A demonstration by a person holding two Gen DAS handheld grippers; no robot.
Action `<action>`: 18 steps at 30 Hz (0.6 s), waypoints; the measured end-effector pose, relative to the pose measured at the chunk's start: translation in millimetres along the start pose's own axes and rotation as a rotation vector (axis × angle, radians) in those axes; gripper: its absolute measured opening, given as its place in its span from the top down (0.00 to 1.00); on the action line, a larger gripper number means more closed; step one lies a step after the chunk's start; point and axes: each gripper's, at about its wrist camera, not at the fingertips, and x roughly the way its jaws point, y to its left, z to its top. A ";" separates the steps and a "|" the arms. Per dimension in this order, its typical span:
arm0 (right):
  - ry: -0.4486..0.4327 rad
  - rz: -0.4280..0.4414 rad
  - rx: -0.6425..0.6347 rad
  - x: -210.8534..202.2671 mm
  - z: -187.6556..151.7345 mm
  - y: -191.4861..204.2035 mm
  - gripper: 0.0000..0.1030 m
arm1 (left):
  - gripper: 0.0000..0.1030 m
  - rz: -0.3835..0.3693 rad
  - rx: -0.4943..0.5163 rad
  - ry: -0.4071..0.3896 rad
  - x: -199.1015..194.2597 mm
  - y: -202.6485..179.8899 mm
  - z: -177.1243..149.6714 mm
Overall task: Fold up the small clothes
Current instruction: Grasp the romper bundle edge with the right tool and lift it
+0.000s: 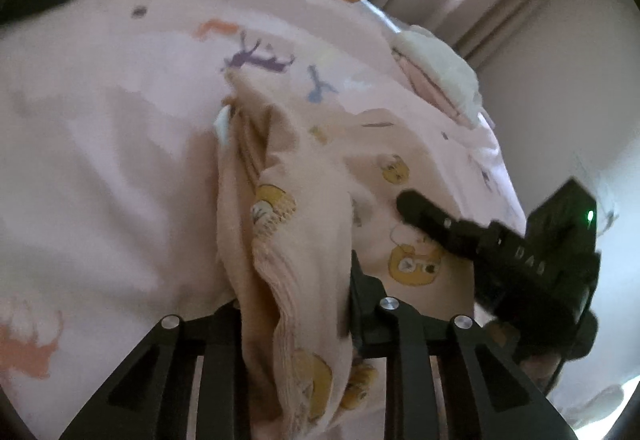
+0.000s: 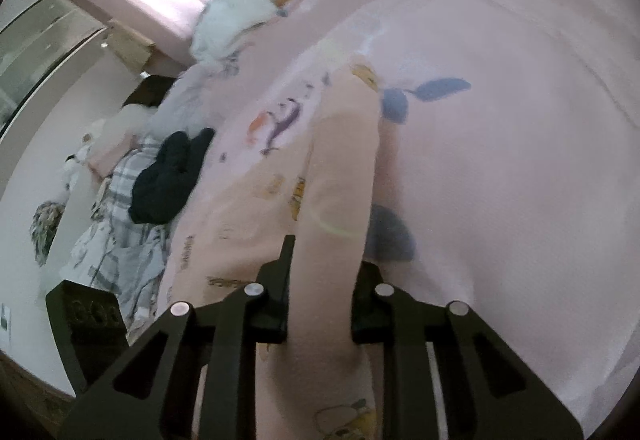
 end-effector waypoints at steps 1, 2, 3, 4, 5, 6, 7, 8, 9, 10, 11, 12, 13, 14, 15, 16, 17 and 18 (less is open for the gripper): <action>-0.003 0.004 -0.007 -3.8 0.8 3.7 0.80 | 0.78 -0.003 0.002 -0.017 -6.9 -3.5 -0.9; -0.009 0.006 -0.012 -8.5 1.9 7.7 0.80 | 0.78 -0.010 0.003 -0.041 -15.0 -7.4 -1.8; -0.019 0.014 -0.020 -15.2 3.8 12.3 0.80 | 0.78 -0.016 0.019 -0.073 -26.3 -13.9 -2.1; -0.023 0.024 -0.034 -20.2 5.5 16.5 0.80 | 0.78 -0.015 0.038 -0.094 -33.8 -19.7 -2.0; -0.033 0.032 -0.055 -28.3 7.8 22.8 0.80 | 0.78 -0.013 0.056 -0.109 -39.9 -25.9 -1.7; -0.040 0.034 -0.069 -34.2 9.5 28.0 0.80 | 0.78 -0.011 0.073 -0.123 -47.3 -34.5 -0.4; -0.052 0.037 -0.093 -44.6 12.3 35.8 0.80 | 0.78 -0.015 0.080 -0.133 -54.5 -43.1 1.3; -0.067 0.037 -0.114 -54.0 15.0 42.1 0.80 | 0.78 -0.020 0.085 -0.141 -59.6 -49.6 2.4; -0.083 0.038 -0.131 -62.0 17.5 46.1 0.80 | 0.78 -0.024 0.097 -0.152 -65.9 -58.4 4.4; -0.099 0.042 -0.151 -72.8 21.4 51.4 0.80 | 0.78 -0.027 0.114 -0.162 -71.3 -67.4 4.6; -0.115 0.043 -0.168 -84.5 26.1 56.2 0.80 | 0.78 -0.028 0.131 -0.174 -76.3 -76.3 5.8; -0.126 0.044 -0.180 -94.6 30.8 59.2 0.80 | 0.78 -0.026 0.150 -0.187 -81.6 -86.4 6.9; -0.133 0.044 -0.188 -102.4 34.1 59.4 0.80 | 0.78 -0.021 0.171 -0.199 -86.4 -97.1 7.9; -0.141 0.046 -0.197 -110.9 37.8 61.5 0.80 | 0.78 -0.018 0.181 -0.207 -88.5 -105.1 8.6; -0.150 0.042 -0.209 -120.0 41.7 63.5 0.80 | 0.78 -0.017 0.192 -0.215 -91.5 -114.4 9.0; -0.160 0.036 -0.219 -126.4 43.9 65.0 0.80 | 0.78 -0.016 0.206 -0.223 -92.2 -123.1 9.8; -0.175 0.028 -0.238 -135.1 45.4 66.4 0.80 | 0.78 -0.015 0.225 -0.229 -93.2 -132.7 11.3; -0.190 0.017 -0.263 -144.3 49.0 68.7 0.80 | 0.78 -0.014 0.233 -0.232 -93.3 -137.6 11.0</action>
